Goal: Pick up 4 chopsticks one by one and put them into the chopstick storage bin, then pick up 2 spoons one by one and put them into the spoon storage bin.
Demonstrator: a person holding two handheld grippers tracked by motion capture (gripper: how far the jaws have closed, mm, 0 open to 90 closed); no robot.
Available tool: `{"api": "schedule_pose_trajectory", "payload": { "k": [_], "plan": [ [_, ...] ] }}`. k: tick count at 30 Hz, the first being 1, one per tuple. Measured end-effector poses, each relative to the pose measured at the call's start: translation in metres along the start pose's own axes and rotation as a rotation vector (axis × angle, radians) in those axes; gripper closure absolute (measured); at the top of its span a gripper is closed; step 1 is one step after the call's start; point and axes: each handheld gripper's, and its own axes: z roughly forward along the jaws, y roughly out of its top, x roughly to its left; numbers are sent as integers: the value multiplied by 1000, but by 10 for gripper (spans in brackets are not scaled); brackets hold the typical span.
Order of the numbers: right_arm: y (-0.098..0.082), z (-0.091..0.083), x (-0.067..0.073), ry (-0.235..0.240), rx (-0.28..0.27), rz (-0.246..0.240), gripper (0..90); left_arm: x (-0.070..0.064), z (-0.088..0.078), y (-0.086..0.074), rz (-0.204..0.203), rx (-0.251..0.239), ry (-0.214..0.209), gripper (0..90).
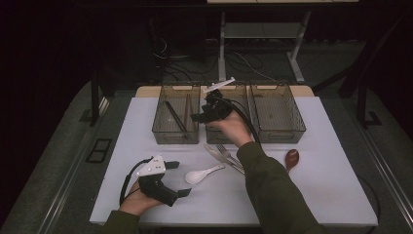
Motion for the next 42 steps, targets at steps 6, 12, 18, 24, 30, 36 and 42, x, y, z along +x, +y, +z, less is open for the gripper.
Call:
{"api": "schedule_pose_trajectory", "payload": {
  "k": [6,12,18,24,30,36,42],
  "plan": [
    [-17,-24,-3,6,-23,-23,338,0,-1,-1,-18,-9,4,0],
    [-41,-43,-6,6,-49,-30,335,-1,0,-1,-13,-1,4,0],
    [-61,-62,-7,3,-53,-37,334,-1,1,-1,-12,4,10,0],
    [-77,-83,-12,-6,-85,-45,331,-1,1,-1,-7,13,15,0],
    [-94,-100,-16,-12,-91,-41,308,-1,1,-1,-4,20,20,0],
    [-118,-118,-20,-10,-109,-24,299,-1,1,-2,-6,23,25,0],
    [-149,-132,-19,-28,-113,-31,277,-1,1,-2,-7,25,30,0]
  ]
}}
